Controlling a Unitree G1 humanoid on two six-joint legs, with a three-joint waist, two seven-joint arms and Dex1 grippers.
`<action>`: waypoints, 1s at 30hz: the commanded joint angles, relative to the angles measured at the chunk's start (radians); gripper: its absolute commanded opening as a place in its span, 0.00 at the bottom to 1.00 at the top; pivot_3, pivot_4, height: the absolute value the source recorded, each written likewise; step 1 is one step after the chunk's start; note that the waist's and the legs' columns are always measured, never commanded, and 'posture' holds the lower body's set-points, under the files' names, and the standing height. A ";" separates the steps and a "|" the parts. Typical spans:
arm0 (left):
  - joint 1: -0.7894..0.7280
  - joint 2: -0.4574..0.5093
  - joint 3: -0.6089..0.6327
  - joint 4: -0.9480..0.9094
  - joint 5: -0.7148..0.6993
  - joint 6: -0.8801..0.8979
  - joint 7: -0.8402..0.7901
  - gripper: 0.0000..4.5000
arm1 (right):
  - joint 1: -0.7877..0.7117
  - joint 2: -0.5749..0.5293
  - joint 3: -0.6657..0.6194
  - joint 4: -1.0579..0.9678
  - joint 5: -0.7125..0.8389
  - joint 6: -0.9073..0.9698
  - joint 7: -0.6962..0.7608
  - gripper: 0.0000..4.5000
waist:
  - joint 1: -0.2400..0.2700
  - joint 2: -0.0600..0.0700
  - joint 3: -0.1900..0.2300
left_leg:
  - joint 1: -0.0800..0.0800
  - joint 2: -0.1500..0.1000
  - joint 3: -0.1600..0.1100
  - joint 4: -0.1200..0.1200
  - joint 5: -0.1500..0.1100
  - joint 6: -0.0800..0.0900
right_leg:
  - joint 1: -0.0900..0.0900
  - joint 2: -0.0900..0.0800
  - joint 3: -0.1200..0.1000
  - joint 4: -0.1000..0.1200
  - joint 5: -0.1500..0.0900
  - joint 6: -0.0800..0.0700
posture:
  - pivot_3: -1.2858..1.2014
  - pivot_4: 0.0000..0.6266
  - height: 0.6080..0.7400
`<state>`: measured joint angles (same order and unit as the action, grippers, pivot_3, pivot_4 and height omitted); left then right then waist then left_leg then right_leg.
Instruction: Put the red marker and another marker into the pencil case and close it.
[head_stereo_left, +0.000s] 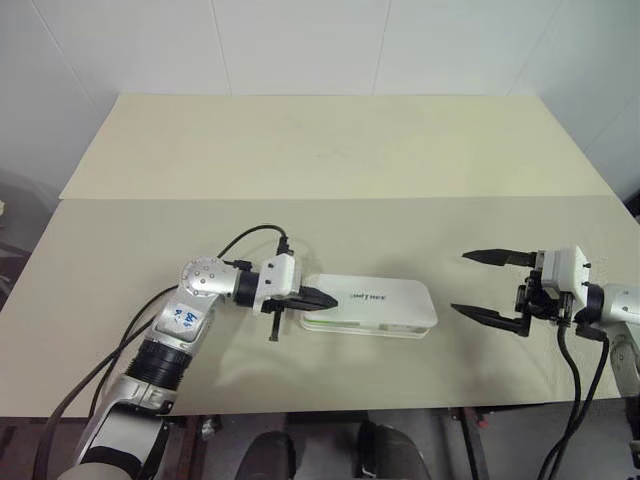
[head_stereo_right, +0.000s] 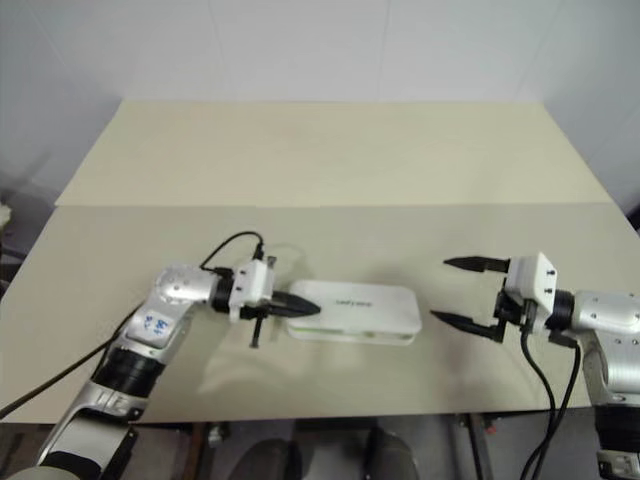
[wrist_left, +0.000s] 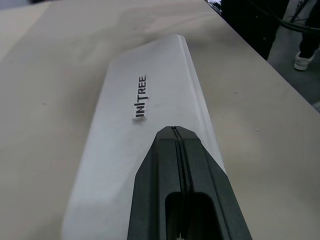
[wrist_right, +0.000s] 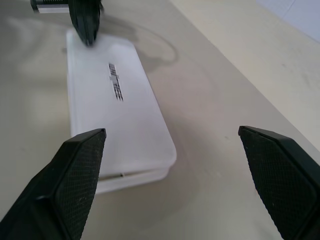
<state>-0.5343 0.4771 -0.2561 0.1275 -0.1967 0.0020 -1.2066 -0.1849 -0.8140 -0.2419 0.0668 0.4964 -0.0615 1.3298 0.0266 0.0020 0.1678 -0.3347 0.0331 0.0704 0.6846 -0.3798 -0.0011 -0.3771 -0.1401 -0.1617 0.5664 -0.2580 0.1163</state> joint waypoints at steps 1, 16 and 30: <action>-0.025 -0.021 -0.039 -0.007 0.051 0.029 0.036 0.00 | 0.021 -0.027 -0.057 -0.094 0.072 0.079 -0.023 1.00 | 0.002 0.000 0.000 | 0.000 0.000 0.000 0.000 0.000 0.000 | 0.000 0.000 0.000 0.000 0.000 0.000 | 0.52 0.24 1.00; -0.063 -0.076 -0.134 -0.035 0.137 0.210 0.108 0.00 | 0.137 -0.056 -0.096 -0.173 0.077 0.105 -0.009 1.00 | 0.008 0.000 -0.001 | 0.001 0.000 -0.001 0.000 0.000 0.001 | 0.001 0.000 0.000 0.001 0.000 0.000 | 0.52 0.24 1.00; 0.029 -0.049 0.062 -0.175 -0.031 0.220 0.128 0.00 | 0.047 -0.019 -0.031 -0.078 0.043 0.051 0.005 1.00 | -0.001 -0.001 0.000 | 0.001 0.000 -0.002 0.001 0.000 0.001 | 0.001 0.000 0.000 0.000 0.000 0.000 | 0.52 0.24 1.00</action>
<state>-0.5156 0.4153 -0.2442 0.0062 -0.1883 0.2859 -1.0720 -0.1202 -0.8386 -0.2729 -0.0215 0.5393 0.0157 1.3270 0.0253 0.0014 0.1674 -0.3341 0.0334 0.0688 0.6853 -0.3794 -0.0005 -0.3762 -0.1402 -0.1613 0.5668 -0.2580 0.1163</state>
